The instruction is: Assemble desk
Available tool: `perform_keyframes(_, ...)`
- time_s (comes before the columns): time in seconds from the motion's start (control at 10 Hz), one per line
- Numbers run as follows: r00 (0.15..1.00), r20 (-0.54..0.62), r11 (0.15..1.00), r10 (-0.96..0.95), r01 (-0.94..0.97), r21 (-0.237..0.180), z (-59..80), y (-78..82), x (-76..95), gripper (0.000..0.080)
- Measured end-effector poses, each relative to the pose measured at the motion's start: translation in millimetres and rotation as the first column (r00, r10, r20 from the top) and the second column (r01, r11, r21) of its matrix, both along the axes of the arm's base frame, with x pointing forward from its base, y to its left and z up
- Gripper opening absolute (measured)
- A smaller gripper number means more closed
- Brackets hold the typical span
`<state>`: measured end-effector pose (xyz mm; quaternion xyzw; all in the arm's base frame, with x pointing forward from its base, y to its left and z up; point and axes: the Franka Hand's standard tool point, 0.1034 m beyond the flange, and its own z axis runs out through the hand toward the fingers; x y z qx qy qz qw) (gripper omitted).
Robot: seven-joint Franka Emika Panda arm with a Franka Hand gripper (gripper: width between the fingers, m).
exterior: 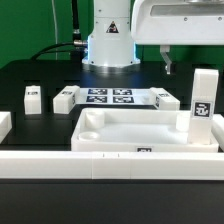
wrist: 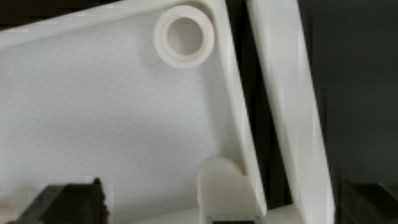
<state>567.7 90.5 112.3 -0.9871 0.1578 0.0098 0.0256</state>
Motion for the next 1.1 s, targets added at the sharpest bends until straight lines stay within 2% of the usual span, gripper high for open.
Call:
perform_keyframes(0.1,1.000,0.004,1.000,0.022,-0.022,-0.002,-0.7,0.2,-0.7,0.0648)
perform_keyframes(0.3,0.968,0.029,0.969,0.248,-0.247,-0.017,-14.1,-2.4,-23.2,0.0648)
perform_keyframes(0.5,0.937,0.032,0.938,0.347,-0.347,-0.015,-24.9,-8.3,-42.2,0.0648)
perform_keyframes(0.9,0.942,0.011,0.942,0.336,-0.336,-0.007,-24.9,-7.7,-42.7,0.0648)
perform_keyframes(1.0,0.939,-0.056,0.941,0.339,-0.339,0.018,-26.1,-7.1,-49.8,0.0648)
perform_keyframes(1.1,0.918,-0.105,0.923,0.383,-0.383,0.018,-27.7,-5.2,-55.6,0.0648)
